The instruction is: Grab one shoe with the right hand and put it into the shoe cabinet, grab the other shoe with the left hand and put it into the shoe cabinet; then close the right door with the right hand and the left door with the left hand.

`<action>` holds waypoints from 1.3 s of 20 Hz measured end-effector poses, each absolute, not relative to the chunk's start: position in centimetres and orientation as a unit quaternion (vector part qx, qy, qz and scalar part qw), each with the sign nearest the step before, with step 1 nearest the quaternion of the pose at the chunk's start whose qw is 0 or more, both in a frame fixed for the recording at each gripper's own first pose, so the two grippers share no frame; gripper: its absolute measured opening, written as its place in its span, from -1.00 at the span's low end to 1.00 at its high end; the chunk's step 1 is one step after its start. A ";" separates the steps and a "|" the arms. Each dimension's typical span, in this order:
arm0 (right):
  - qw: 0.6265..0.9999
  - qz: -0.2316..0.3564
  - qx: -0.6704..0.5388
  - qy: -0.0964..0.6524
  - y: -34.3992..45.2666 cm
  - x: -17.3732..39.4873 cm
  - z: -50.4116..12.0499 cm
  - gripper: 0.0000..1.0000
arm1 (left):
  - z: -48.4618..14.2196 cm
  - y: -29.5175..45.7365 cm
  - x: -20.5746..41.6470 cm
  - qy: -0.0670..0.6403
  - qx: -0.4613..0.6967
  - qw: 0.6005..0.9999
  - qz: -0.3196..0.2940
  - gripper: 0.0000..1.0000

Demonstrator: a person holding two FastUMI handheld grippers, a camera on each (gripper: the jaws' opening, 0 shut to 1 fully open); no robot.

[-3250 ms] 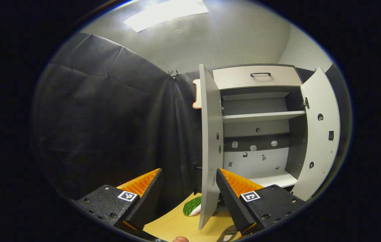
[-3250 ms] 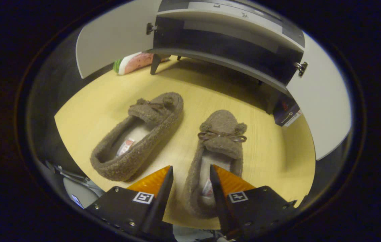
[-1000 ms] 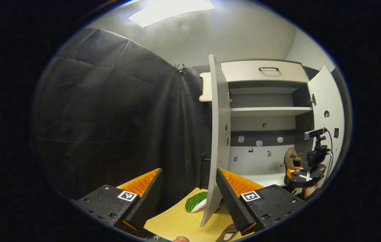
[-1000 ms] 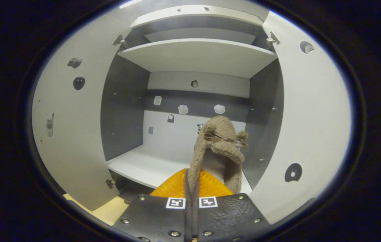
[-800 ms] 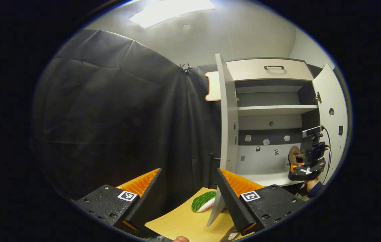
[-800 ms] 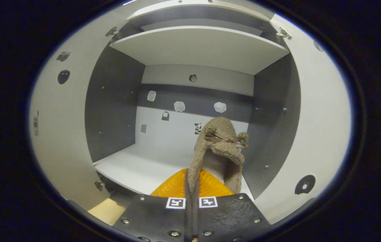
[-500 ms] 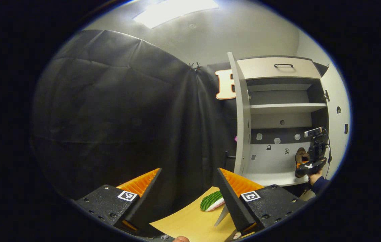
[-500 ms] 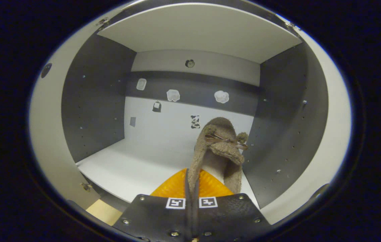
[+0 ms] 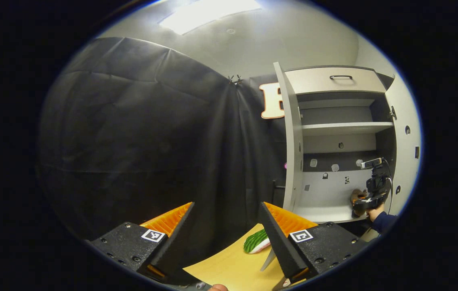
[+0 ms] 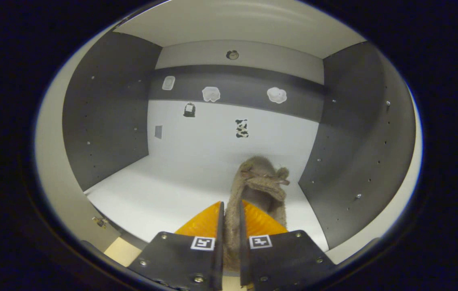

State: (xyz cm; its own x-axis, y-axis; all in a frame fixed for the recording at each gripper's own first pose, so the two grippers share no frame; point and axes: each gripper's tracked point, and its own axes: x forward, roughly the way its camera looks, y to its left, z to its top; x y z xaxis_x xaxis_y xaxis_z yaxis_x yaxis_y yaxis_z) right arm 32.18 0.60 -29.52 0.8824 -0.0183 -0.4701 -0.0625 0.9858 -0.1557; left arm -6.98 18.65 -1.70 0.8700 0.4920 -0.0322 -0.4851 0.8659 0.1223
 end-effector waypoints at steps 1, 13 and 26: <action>0.968 0.006 -0.081 0.238 0.6 31.9 -28.8 -0.63 | -1.5 18.3 -7.1 0.029 0.056 0.967 0.247 0.92; 0.992 0.022 -0.051 0.113 0.5 22.5 -13.4 -0.53 | -3.4 10.2 -4.8 0.041 0.044 0.993 0.101 0.92; 0.999 0.048 -0.018 0.018 0.8 9.3 0.9 -0.53 | -23.7 3.2 -3.2 0.251 0.025 0.967 -0.030 0.94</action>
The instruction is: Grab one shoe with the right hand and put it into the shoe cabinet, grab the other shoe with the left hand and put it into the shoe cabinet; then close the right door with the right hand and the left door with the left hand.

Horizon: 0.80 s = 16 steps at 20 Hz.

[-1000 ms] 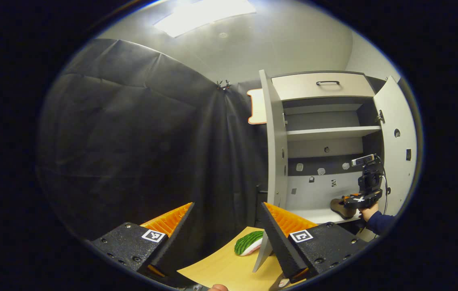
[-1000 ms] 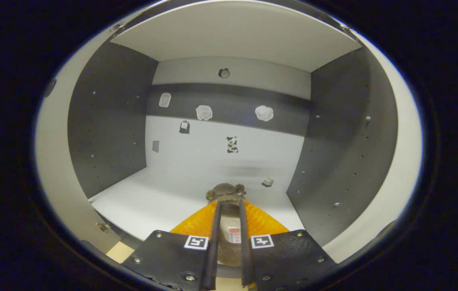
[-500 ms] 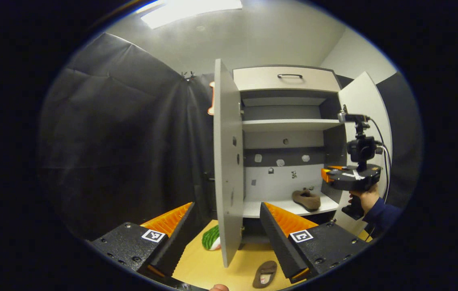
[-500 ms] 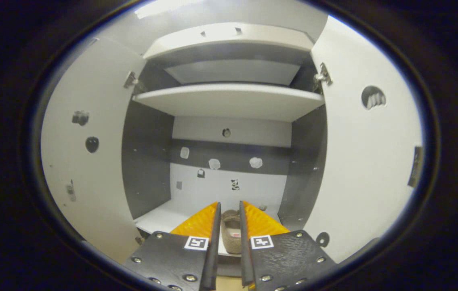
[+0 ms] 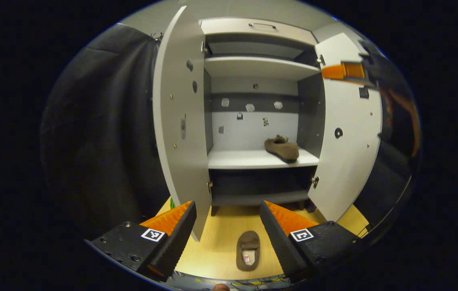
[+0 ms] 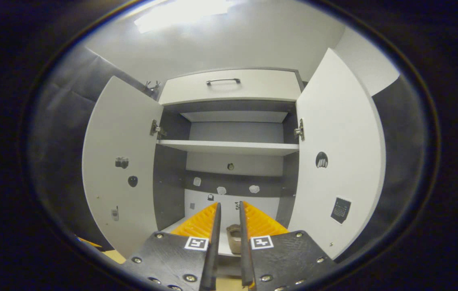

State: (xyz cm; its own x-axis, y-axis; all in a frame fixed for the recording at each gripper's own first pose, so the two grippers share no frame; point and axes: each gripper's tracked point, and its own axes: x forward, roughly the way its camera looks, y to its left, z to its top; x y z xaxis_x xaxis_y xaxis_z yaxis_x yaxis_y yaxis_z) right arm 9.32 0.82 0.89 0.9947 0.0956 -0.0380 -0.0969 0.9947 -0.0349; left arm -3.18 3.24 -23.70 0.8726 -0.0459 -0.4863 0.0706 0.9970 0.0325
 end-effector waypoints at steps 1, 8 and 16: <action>0.999 0.047 -0.015 0.016 0.5 8.5 1.4 -0.53 | -25.9 3.0 -3.3 0.275 0.021 0.961 -0.035 0.94; 1.000 0.006 -0.026 0.002 -3.3 5.2 3.1 -0.53 | -40.1 2.0 -4.3 0.415 0.023 0.905 -0.085 0.96; 0.998 -0.040 -0.039 -0.011 -7.0 3.2 4.6 -0.53 | -47.1 3.5 -6.3 0.546 0.015 0.833 -0.085 0.96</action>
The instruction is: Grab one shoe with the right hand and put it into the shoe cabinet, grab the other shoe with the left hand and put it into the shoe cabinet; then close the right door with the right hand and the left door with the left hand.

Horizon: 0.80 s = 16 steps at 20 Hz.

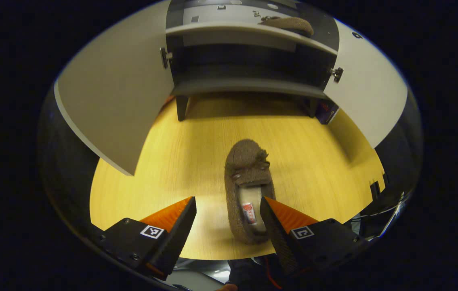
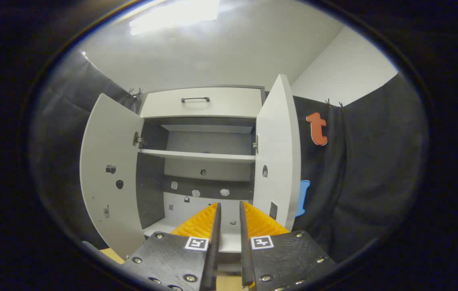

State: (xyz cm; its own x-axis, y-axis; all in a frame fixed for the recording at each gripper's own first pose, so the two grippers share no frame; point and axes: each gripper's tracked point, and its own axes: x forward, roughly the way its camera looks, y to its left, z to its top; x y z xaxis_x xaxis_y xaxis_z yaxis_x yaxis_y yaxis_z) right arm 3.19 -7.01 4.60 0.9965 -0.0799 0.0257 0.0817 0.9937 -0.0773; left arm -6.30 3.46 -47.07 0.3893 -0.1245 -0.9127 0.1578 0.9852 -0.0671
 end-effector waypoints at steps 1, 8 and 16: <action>0.998 -0.045 -0.039 -0.013 -7.4 3.1 4.8 -0.53 | -47.2 3.7 -6.3 0.557 0.009 0.826 -0.081 0.95; 0.996 -0.065 -0.061 -0.022 -9.1 2.8 4.8 -0.53 | -48.5 4.3 -6.2 0.601 -0.017 0.797 -0.067 0.92; 0.995 -0.060 -0.077 -0.029 -8.9 3.3 4.6 -0.53 | -49.2 2.0 -6.3 0.625 -0.063 0.773 -0.085 0.02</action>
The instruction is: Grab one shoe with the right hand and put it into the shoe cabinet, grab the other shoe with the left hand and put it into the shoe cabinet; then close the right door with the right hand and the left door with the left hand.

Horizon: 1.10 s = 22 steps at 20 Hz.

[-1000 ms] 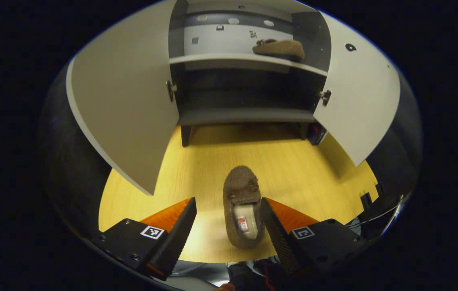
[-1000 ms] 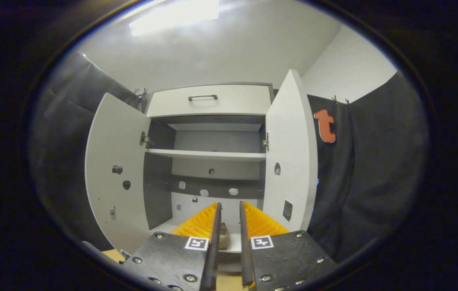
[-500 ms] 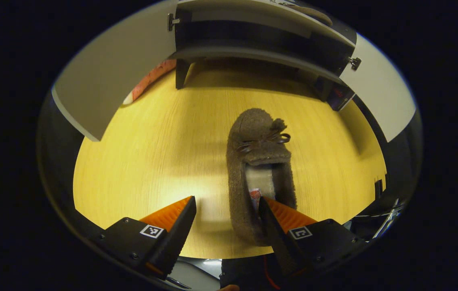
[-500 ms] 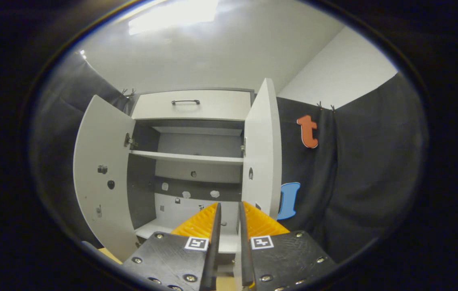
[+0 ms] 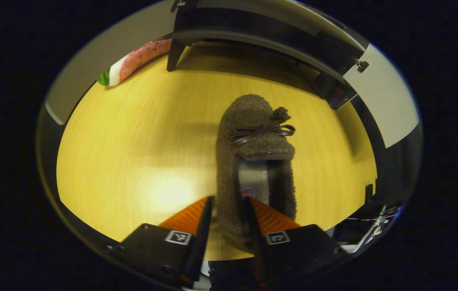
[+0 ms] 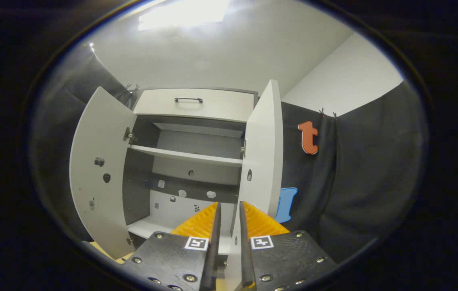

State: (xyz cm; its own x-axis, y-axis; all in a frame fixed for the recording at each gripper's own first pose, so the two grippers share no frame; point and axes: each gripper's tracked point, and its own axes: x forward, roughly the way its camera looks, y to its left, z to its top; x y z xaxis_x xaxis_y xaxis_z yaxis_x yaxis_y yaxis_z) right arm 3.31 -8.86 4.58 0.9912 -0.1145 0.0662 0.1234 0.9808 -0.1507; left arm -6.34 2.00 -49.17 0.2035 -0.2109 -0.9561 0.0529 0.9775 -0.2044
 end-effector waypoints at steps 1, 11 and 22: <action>0.995 -0.058 -0.076 -0.028 -8.8 3.3 4.5 -0.53 | -49.3 2.0 -6.3 0.630 -0.056 0.770 -0.081 -0.26; 0.995 -0.053 -0.076 -0.021 -9.0 3.4 3.6 -0.53 | -48.1 3.4 -5.1 0.629 -0.037 0.775 -0.046 -0.98; 0.996 -0.055 -0.062 -0.022 -10.0 2.7 3.2 -0.53 | -43.9 5.1 -2.2 0.486 -0.071 0.865 -0.102 -0.99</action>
State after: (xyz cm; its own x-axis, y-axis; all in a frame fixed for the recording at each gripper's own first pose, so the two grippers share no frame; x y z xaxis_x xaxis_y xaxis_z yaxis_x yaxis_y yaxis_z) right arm 2.72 -9.96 3.24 0.9931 -0.1060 0.0508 0.1115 0.9864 -0.1208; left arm -2.21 5.10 -43.93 0.5067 -0.2465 -0.8262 0.1081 0.9689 -0.2228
